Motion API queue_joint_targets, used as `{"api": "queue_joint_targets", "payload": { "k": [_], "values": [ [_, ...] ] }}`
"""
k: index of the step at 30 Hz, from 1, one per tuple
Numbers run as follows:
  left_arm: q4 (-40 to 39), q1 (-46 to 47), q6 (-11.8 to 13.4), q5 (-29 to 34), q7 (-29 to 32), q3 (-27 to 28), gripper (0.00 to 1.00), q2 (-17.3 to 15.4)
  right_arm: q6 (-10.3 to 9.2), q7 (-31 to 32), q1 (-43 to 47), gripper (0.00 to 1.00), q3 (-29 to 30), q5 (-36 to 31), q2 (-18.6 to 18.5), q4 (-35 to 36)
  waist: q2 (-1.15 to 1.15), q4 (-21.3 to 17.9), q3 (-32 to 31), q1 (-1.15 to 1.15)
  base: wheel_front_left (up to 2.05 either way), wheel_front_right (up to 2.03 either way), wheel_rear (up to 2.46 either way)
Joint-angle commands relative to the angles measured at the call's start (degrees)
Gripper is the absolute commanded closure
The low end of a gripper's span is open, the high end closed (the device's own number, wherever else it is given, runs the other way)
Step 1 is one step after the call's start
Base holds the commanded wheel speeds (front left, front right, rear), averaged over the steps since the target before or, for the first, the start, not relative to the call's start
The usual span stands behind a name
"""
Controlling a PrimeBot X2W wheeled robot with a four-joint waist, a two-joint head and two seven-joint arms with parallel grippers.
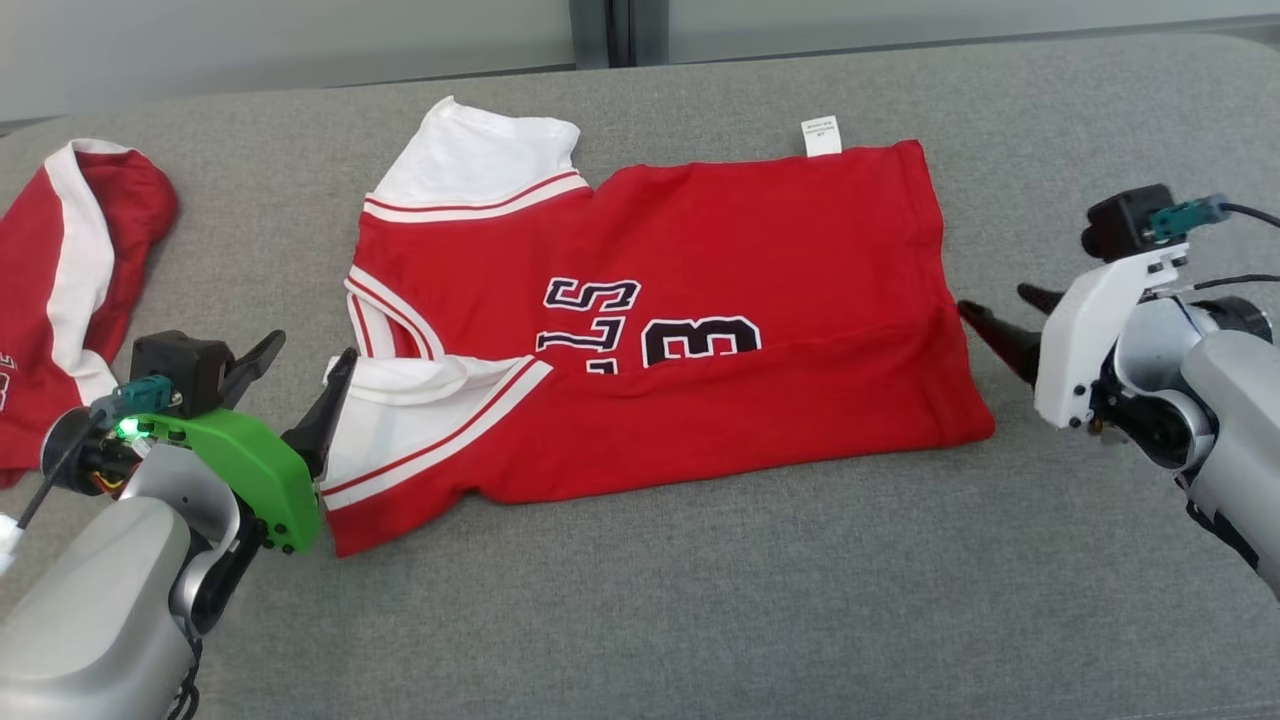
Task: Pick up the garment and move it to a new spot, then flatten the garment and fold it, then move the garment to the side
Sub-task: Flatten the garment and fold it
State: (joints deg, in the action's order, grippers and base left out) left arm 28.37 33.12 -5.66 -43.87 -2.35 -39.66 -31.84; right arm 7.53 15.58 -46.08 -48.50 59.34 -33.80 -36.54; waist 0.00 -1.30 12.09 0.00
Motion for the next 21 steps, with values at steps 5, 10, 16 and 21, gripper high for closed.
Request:
{"api": "queue_joint_targets", "payload": {
  "k": [5,10,16,21],
  "values": [
    [0.5,-2.3,1.7,-1.1,-5.1,1.6,0.0,2.2,-0.06,-15.5,1.5,0.0,3.1,-3.8,1.5,-2.3,0.0,0.0,-3.2,0.0,0.0,0.0,0.0],
    [-1.9,-5.9,4.8,-3.3,-11.4,5.8,0.0,5.3,-0.09,-27.1,5.0,0.0,4.0,-8.2,2.0,-2.0,0.0,0.1,-6.3,0.0,0.0,0.0,0.0],
    [-9.2,-13.8,10.6,-0.8,-12.8,16.3,0.0,11.2,-0.1,-30.8,13.2,0.0,13.1,-11.6,5.1,2.1,0.0,-0.1,-9.0,0.0,0.0,0.0,0.0],
    [-15.7,-22.7,10.3,7.7,-12.8,24.5,0.0,18.2,-0.07,-30.8,24.3,0.0,27.2,-23.3,10.3,12.5,0.0,-0.3,-9.6,0.0,0.0,0.0,0.0]
  ]
}}
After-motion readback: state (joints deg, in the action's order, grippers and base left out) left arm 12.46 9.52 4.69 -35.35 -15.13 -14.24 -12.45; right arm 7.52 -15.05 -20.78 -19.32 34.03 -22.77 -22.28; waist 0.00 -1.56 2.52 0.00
